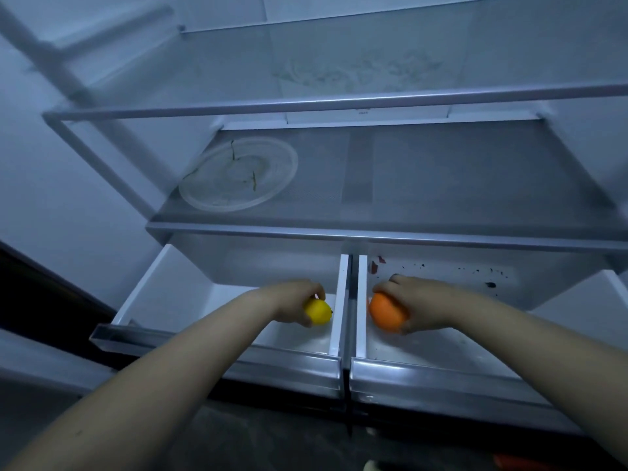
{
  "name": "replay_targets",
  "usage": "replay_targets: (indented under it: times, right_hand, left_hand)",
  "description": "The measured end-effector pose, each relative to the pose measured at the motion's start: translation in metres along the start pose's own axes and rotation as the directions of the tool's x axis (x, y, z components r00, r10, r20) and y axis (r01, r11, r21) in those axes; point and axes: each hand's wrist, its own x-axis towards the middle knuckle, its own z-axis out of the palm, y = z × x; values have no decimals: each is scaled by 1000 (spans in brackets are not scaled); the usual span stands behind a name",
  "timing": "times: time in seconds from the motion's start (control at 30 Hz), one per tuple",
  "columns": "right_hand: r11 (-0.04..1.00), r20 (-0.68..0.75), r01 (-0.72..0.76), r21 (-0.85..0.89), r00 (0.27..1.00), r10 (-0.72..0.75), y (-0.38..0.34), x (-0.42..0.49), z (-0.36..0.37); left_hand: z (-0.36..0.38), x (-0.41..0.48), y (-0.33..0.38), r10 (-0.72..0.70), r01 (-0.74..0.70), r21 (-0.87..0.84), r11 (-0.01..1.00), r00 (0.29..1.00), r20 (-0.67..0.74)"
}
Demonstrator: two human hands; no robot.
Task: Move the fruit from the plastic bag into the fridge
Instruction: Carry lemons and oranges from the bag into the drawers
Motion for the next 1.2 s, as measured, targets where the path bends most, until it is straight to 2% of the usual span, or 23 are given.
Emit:
replay_targets:
  times: [0.13, 0.3, 0.47, 0.77, 0.9, 1.03, 1.2]
  right_hand:
    - [999, 0, 23, 26, 1000, -23, 4, 1, 10]
    - [997, 91, 54, -49, 995, -50, 5, 3, 24]
    - [997, 91, 49, -65, 995, -43, 4, 6, 27]
    - [1000, 119, -2, -7, 993, 2, 7, 12, 34]
    - [999, 120, -29, 40, 992, 24, 9, 11, 29]
    - [988, 18, -48, 149, 999, 46, 3, 2, 5]
    - [998, -229, 10, 63, 973, 5, -17, -20, -34]
  left_hand:
    - [7, 8, 0, 2, -3, 30, 1000, 999, 42]
    - [17, 10, -7, -43, 45, -54, 998, 998, 41]
    - [22, 13, -9, -48, 50, -81, 995, 999, 23]
    - [31, 21, -13, -24, 28, -66, 997, 998, 56]
    - [29, 22, -16, -62, 68, -86, 994, 996, 68]
    - [13, 12, -10, -127, 123, -202, 972, 992, -4]
    - [-11, -31, 11, -148, 65, -283, 957, 948, -283]
